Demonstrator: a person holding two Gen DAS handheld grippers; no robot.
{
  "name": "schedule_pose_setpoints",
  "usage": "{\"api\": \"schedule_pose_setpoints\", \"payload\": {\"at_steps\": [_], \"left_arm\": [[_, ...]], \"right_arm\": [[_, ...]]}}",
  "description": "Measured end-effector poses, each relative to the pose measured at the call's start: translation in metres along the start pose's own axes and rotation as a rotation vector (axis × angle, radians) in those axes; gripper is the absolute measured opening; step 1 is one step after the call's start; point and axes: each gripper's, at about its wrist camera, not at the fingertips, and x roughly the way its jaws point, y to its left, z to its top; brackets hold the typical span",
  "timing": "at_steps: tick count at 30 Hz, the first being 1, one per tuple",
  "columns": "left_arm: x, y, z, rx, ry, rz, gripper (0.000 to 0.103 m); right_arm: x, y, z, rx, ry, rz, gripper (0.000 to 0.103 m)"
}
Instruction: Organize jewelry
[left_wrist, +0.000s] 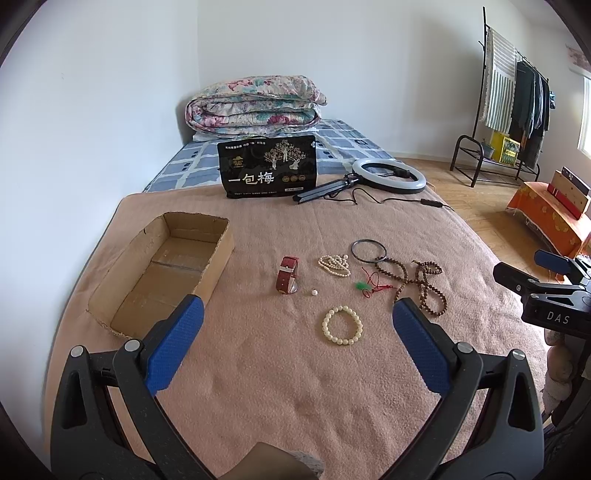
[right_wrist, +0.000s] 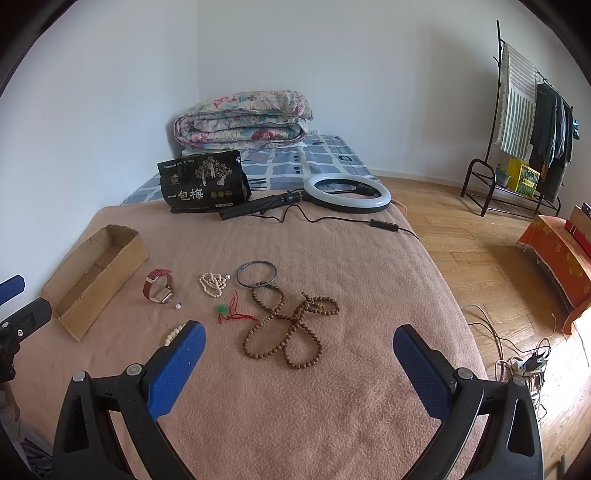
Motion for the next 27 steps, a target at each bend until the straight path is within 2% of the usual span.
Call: {"api": "schedule_pose_setpoints", "payload": {"at_steps": [27], "left_arm": [[0.0007,0.0011,-0.0014,-0.004,0.0,-0.004,0.103]], "right_arm": [[-0.0034,-0.0018,0.0035,0.001,-0.011,-0.008,0.103]]}}
